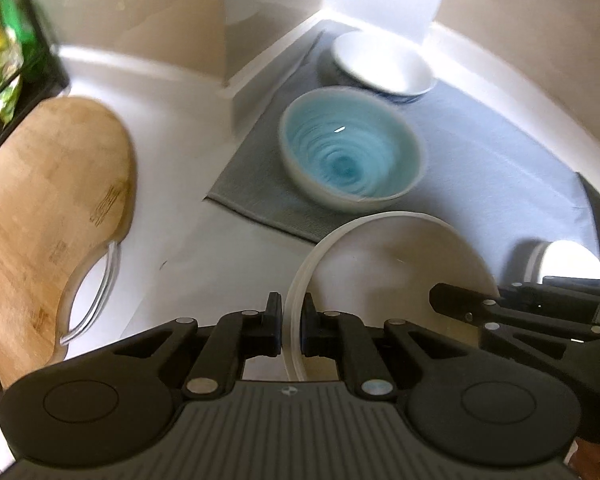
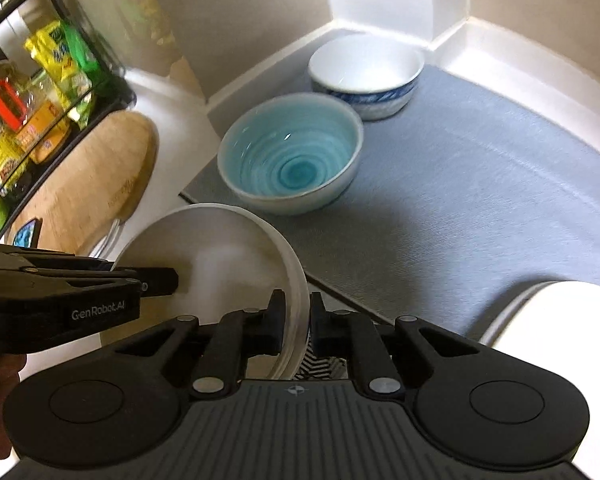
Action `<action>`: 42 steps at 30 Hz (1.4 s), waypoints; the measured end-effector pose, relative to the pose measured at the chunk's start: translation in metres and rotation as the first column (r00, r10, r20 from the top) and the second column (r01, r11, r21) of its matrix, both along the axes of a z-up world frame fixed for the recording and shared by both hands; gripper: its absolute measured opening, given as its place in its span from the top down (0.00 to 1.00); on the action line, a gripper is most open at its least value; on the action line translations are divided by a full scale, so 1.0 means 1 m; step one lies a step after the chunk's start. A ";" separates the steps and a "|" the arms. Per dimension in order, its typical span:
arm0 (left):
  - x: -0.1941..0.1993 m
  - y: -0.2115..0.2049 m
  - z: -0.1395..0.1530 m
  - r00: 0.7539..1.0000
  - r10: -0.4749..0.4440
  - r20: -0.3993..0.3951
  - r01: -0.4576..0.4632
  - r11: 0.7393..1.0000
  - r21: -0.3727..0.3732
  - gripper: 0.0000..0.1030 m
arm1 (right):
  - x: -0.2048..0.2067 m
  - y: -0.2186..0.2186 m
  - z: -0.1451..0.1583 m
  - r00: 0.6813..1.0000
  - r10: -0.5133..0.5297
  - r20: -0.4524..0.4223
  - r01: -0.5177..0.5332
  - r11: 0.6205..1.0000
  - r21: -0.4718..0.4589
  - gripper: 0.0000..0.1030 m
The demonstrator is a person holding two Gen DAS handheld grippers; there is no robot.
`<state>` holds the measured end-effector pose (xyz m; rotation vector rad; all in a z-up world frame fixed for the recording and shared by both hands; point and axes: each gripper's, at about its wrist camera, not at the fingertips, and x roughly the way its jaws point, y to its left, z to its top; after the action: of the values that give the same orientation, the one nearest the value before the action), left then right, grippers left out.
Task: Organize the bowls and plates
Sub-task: 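Close the left tool on the cream bowl rim while the right tool grips it, then carry the white bowl with both tools over the plate stack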
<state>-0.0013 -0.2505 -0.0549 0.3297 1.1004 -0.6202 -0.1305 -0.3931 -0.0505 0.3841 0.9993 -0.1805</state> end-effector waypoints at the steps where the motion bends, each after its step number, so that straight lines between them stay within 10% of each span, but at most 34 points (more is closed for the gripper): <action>1: -0.003 -0.003 0.005 1.000 -0.016 0.004 0.016 1.000 -0.011 0.92 | -0.005 -0.002 0.005 1.000 -0.013 0.007 0.013 1.000 -0.005 0.87; 22: -0.135 -0.116 0.022 0.903 -0.426 0.050 0.429 0.899 -0.089 0.92 | -0.161 -0.067 0.037 0.905 -0.421 0.066 0.426 0.899 -0.104 0.87; 42: -0.148 -0.179 -0.029 0.893 -0.449 -0.045 0.449 0.894 -0.005 0.92 | -0.178 -0.120 -0.009 0.879 -0.476 -0.014 0.474 0.878 -0.074 0.87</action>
<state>-0.1492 -0.4293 -0.0835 0.5875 1.0743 -1.0398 -0.3081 -0.5134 -0.0595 0.5628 0.9126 -0.6677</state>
